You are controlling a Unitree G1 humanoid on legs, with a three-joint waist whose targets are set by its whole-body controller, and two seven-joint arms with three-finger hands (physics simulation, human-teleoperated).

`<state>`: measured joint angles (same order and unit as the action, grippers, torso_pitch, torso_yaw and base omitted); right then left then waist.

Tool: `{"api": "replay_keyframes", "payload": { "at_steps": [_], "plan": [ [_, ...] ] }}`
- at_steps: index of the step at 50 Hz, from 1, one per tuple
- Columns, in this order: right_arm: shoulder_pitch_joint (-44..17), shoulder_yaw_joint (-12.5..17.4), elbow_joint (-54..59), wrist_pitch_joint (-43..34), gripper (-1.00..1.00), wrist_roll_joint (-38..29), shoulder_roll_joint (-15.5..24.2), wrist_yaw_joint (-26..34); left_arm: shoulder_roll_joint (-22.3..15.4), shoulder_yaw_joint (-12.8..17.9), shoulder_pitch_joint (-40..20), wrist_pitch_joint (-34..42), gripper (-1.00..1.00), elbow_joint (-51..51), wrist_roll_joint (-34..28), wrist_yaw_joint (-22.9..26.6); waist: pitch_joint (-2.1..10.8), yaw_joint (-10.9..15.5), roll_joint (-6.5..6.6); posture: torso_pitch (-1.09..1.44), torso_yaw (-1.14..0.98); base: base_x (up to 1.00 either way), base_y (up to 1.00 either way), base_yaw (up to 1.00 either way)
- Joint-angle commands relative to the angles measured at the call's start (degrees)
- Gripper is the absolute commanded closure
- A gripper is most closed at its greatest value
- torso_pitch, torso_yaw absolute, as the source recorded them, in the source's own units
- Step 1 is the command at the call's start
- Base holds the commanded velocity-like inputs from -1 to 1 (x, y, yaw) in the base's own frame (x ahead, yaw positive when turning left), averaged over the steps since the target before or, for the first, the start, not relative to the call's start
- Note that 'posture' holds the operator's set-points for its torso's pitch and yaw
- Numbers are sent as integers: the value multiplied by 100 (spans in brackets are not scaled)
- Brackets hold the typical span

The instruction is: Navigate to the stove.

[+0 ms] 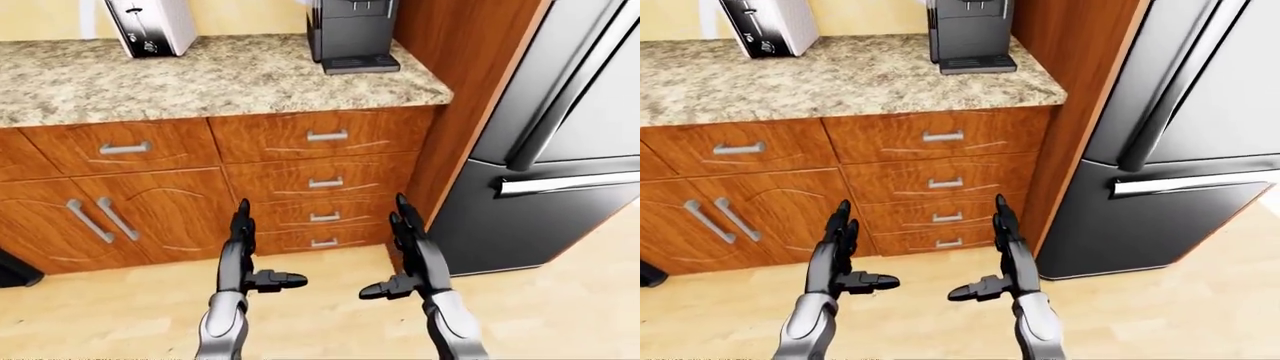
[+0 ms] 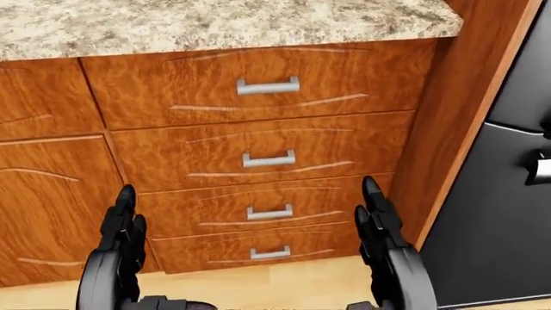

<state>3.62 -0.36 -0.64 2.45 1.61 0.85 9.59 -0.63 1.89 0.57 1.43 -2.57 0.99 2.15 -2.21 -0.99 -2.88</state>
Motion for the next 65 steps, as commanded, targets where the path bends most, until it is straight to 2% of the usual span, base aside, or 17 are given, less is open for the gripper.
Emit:
{"api": "replay_keyframes", "payload": {
  "at_steps": [1,8,11,13,14,24,28,30,36,40,42,44,53,56,57,61,65],
  "plan": [
    [-70,-29,-169,152,-100,23,-24,15,-45,31,-71,-153,-100,229,10,1,90,-14,6,0,0,0,31,0],
    [-39,-56,-236,131,-100,6,-28,26,-45,31,-71,-153,-100,229,10,1,91,9,174,0,0,0,33,0],
    [-64,-44,-170,181,-100,17,-22,44,-45,31,-71,-153,-100,229,10,1,87,-5,508,0,0,0,33,0],
    [-54,-49,-202,168,-100,16,-23,49,-45,31,-71,-153,-100,229,10,1,228,41,992,0,0,0,34,0],
    [-46,-52,-227,156,-100,19,-25,52,-45,31,-71,-153,-100,229,10,1,130,76,651,0,0,0,33,0],
    [-67,-50,-180,184,-100,32,-26,70,-45,31,-71,-153,-100,229,10,1,75,86,219,0,0,0,34,0],
    [-55,-57,-210,167,-100,26,-26,71,-45,31,-71,-153,-100,229,10,1,113,66,-140,0,0,0,33,0],
    [-52,-57,-210,172,-100,27,-26,73,-45,31,-71,-153,-100,229,10,1,97,-3,37,0,0,0,33,0],
    [-46,-54,-200,184,-100,30,-29,72,-45,31,-71,-153,-100,229,10,1,111,18,116,0,0,0,33,0],
    [-45,-55,-196,188,-100,23,-30,63,-45,31,-71,-153,-100,229,10,1,98,1,548,0,0,0,33,0],
    [-45,-50,-206,173,-100,32,-30,63,-45,31,-71,-153,-100,229,10,1,260,-3,843,0,0,0,34,0],
    [-27,-58,-260,138,-100,28,-33,55,-45,31,-71,-153,-100,229,10,1,83,57,681,0,0,0,34,0],
    [-44,-68,-219,186,-100,10,-31,58,-45,31,-71,-153,-100,229,10,1,71,67,160,0,0,0,34,0],
    [-25,-77,-266,158,-100,7,-31,58,-45,31,-71,-153,-100,229,10,1,123,48,-181,0,0,0,34,0],
    [-27,-77,-267,152,-100,6,-31,57,-45,31,-71,-153,-100,229,10,1,85,-18,15,0,0,0,34,0],
    [-50,-68,-209,192,-100,9,-28,66,-45,31,-71,-153,-100,229,10,1,170,4,-32,0,0,0,34,0],
    [-28,-81,-273,149,-100,1,-33,59,-45,31,-71,-153,-100,229,10,1,86,10,219,0,0,0,34,0]
  ]
}}
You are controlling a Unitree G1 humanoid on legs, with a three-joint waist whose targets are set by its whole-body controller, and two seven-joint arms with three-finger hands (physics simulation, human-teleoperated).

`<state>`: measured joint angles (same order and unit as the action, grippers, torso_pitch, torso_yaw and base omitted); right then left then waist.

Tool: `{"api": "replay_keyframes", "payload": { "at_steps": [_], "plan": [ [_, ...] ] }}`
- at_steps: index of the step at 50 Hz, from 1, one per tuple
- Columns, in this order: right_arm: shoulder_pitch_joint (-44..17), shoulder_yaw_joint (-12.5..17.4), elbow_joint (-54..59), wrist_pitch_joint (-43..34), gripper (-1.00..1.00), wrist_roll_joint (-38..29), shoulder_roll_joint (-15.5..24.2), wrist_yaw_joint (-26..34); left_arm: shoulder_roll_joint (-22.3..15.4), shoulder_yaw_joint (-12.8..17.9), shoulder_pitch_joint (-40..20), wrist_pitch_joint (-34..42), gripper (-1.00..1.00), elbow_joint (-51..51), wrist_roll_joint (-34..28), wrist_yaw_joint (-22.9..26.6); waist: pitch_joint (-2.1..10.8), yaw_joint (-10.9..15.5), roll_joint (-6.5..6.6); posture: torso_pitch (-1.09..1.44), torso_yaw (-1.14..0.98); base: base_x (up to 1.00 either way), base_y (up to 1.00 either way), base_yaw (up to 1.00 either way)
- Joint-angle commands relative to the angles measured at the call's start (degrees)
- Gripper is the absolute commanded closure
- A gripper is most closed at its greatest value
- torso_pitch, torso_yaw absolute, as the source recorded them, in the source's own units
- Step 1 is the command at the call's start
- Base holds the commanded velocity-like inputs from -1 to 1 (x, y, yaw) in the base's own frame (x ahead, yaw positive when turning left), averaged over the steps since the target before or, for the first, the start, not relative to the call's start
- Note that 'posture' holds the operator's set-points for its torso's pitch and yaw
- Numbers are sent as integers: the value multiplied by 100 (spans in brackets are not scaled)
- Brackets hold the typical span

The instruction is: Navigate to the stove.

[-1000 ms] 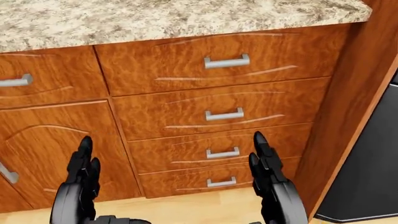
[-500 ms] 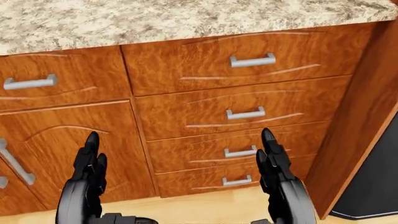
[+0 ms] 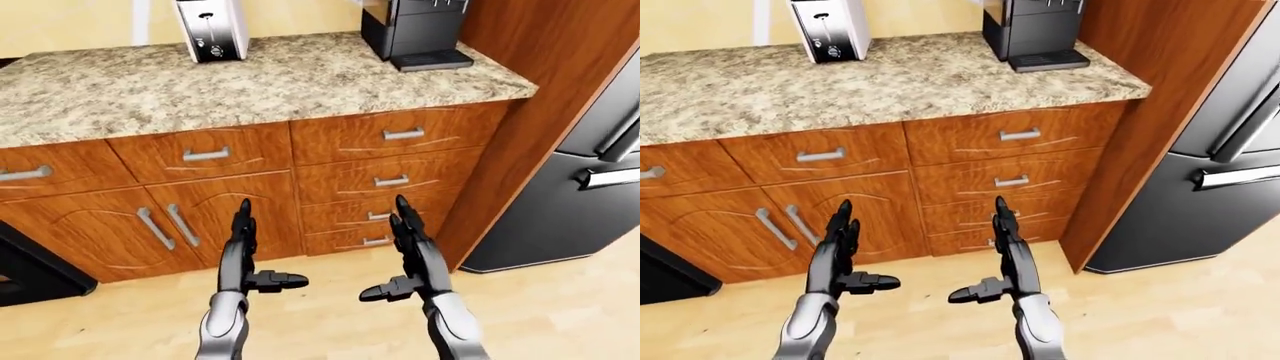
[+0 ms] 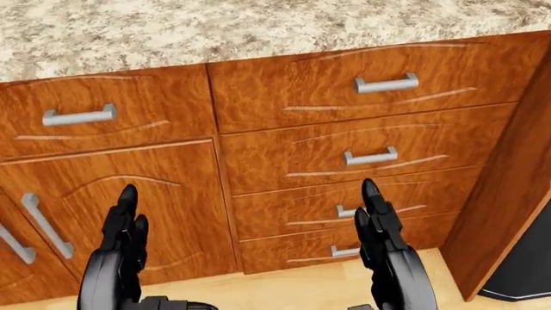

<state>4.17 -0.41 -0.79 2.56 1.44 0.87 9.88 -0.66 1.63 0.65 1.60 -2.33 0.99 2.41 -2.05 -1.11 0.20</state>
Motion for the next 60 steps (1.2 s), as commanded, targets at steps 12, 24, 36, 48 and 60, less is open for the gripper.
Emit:
{"api": "replay_keyframes", "payload": {
  "at_steps": [12,24,36,48,60],
  "plan": [
    [-106,-56,-212,148,-100,27,-36,20,-42,58,-79,-170,-100,205,10,-25,72,105,54,0,0,0,33,0],
    [-68,-62,-289,119,-100,19,-23,37,-42,58,-79,-170,-100,205,10,-25,158,18,-344,0,0,0,34,0],
    [-102,-64,-230,157,-100,-3,-23,52,-42,58,-79,-170,-100,205,10,-25,120,118,296,0,0,0,34,0],
    [-76,-82,-240,176,-100,-22,-29,56,-42,58,-79,-170,-100,205,10,-25,69,-18,-257,0,0,0,34,0],
    [-88,-58,-205,180,-100,2,-30,50,-42,58,-79,-170,-100,205,10,-25,199,53,666,0,0,0,35,0]
  ]
}}
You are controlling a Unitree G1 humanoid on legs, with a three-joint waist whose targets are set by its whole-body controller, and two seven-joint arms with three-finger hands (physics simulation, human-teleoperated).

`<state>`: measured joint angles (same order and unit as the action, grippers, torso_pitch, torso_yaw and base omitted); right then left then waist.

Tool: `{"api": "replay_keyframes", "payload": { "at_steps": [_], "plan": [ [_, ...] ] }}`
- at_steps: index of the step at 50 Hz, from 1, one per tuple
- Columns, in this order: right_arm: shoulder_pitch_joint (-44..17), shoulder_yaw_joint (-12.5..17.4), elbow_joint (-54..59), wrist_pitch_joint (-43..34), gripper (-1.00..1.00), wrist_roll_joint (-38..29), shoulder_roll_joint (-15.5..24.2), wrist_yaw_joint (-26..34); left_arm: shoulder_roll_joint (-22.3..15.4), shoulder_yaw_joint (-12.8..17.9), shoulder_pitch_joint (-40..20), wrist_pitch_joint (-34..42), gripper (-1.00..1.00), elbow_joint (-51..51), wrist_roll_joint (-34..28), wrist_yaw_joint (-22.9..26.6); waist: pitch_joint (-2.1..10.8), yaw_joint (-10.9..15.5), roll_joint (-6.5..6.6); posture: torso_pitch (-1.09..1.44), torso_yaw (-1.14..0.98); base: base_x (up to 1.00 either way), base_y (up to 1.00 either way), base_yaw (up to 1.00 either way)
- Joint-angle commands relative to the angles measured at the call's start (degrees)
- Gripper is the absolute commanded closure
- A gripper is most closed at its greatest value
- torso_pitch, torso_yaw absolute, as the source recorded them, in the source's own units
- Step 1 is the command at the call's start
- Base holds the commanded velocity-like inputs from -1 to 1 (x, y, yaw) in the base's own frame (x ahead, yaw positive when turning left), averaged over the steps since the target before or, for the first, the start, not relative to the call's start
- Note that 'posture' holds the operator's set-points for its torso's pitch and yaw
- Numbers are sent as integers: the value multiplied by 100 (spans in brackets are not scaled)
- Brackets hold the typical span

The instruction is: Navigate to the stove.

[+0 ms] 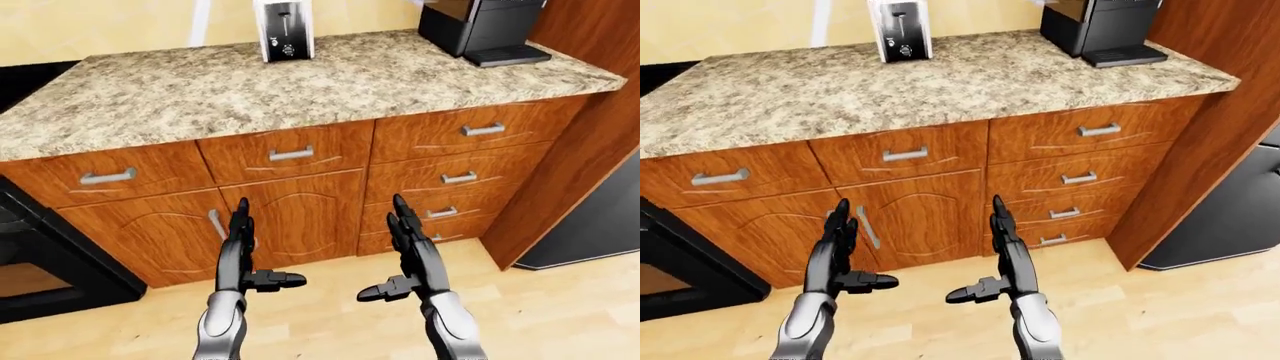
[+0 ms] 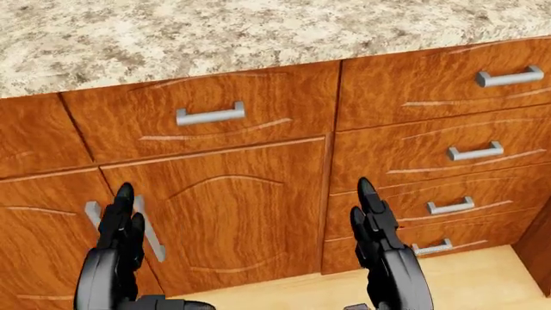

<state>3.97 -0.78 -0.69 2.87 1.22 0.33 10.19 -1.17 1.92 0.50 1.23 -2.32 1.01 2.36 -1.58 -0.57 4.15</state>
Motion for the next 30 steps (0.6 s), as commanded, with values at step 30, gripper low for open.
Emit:
{"api": "replay_keyframes", "payload": {
  "at_steps": [30],
  "plan": [
    [-2,-62,-350,136,-100,-14,31,60,8,29,-64,-133,-100,204,8,-20,12,16,-18,0,0,0,37,0]
  ]
}}
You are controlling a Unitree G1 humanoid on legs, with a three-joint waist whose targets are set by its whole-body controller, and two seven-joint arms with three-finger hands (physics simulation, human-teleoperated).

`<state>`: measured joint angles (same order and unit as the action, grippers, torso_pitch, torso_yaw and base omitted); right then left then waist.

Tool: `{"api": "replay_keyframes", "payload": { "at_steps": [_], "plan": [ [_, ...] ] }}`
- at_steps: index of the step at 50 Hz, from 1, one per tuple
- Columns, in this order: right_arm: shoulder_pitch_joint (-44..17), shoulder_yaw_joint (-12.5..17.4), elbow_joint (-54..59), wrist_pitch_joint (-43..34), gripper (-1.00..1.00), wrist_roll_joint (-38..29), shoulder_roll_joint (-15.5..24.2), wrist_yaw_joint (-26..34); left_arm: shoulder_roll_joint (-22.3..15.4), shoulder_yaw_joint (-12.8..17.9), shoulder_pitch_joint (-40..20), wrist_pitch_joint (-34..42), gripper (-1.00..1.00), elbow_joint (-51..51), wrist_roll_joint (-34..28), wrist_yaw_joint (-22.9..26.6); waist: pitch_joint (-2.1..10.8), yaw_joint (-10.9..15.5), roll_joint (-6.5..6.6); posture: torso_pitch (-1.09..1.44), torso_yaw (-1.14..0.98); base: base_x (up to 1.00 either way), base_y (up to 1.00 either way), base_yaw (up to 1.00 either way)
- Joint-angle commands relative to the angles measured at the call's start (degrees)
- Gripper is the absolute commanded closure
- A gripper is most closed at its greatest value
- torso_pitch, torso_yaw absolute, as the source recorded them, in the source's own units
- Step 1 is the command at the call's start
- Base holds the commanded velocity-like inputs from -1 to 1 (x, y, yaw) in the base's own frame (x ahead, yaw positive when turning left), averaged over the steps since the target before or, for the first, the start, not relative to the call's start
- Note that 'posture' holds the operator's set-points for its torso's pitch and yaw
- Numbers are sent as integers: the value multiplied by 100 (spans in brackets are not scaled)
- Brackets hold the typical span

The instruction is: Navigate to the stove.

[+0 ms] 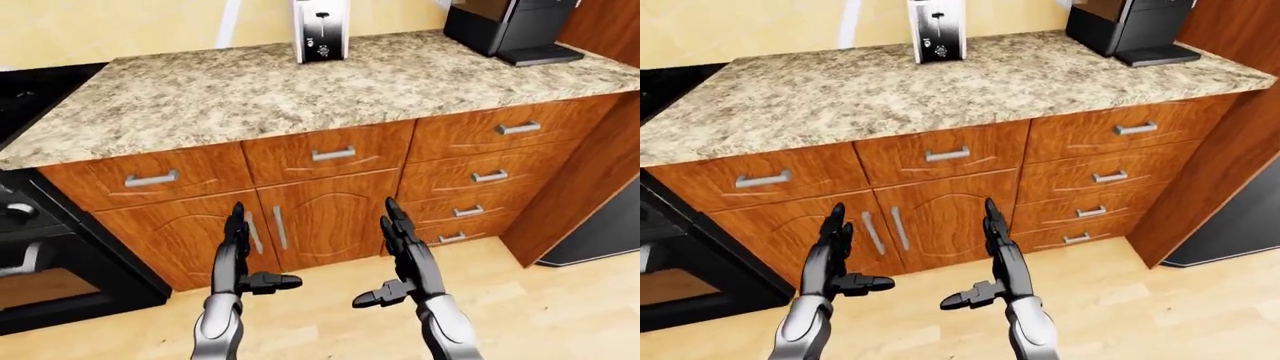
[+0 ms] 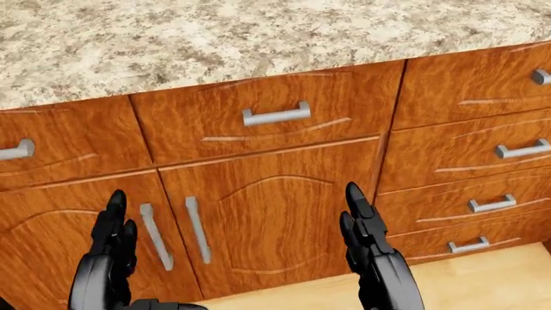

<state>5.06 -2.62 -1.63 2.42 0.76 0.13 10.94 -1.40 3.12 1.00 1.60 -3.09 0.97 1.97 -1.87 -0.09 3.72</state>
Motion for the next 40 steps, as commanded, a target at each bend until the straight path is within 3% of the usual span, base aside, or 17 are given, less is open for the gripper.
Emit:
{"api": "replay_keyframes", "payload": {
  "at_steps": [1,9,13,14,15,17,19,21,22,24,25,26,28,37,40],
  "plan": [
    [-121,126,-235,193,-100,33,52,-13,31,-91,-114,-170,-100,282,12,19,49,-10,-38,0,0,0,37,0],
    [-150,140,-154,247,-100,37,50,-7,31,-91,-114,-170,-100,282,12,19,33,-29,-486,0,0,0,37,0],
    [-154,141,-176,216,-100,41,48,-12,31,-91,-114,-170,-100,282,12,19,57,-43,-818,0,0,0,37,0],
    [-158,146,-164,223,-100,44,48,-13,31,-91,-114,-170,-100,282,12,19,64,-113,-598,0,0,0,37,0],
    [-155,145,-166,223,-100,44,48,-14,31,-91,-114,-170,-100,282,12,19,81,-67,-704,0,0,0,37,0],
    [-166,152,-139,246,-100,51,45,-18,31,-91,-114,-170,-100,282,12,19,135,-89,-721,0,0,0,38,0],
    [-145,146,-196,215,-100,55,45,-20,31,-91,-114,-170,-100,282,12,19,129,-74,-650,0,0,0,38,0],
    [-137,140,-234,190,-100,52,44,-24,31,-91,-114,-170,-100,282,12,19,61,-80,-496,0,0,0,36,0],
    [-134,136,-246,186,-100,51,44,-24,31,-91,-114,-170,-100,282,12,19,39,-85,-401,0,0,0,32,0],
    [-157,143,-179,237,-100,52,48,-19,31,-91,-114,-170,-100,282,12,19,63,-94,-85,0,0,0,32,0],
    [-148,140,-190,239,-100,50,46,-20,31,-91,-114,-170,-100,282,12,19,145,-74,204,0,0,0,31,0],
    [-159,143,-161,256,-100,52,48,-16,31,-91,-114,-170,-100,282,12,19,180,-37,75,0,0,0,30,0],
    [-154,142,-164,262,-100,51,50,-12,31,-91,-114,-170,-100,282,12,19,75,7,-3,0,0,0,30,0],
    [-164,148,-131,294,-100,57,52,2,31,-91,-114,-170,-100,282,12,19,34,-17,-484,0,0,0,28,0],
    [-165,145,-122,302,-100,53,49,0,31,-91,-114,-170,-100,282,12,19,81,-39,-784,0,0,0,27,0]
  ]
}}
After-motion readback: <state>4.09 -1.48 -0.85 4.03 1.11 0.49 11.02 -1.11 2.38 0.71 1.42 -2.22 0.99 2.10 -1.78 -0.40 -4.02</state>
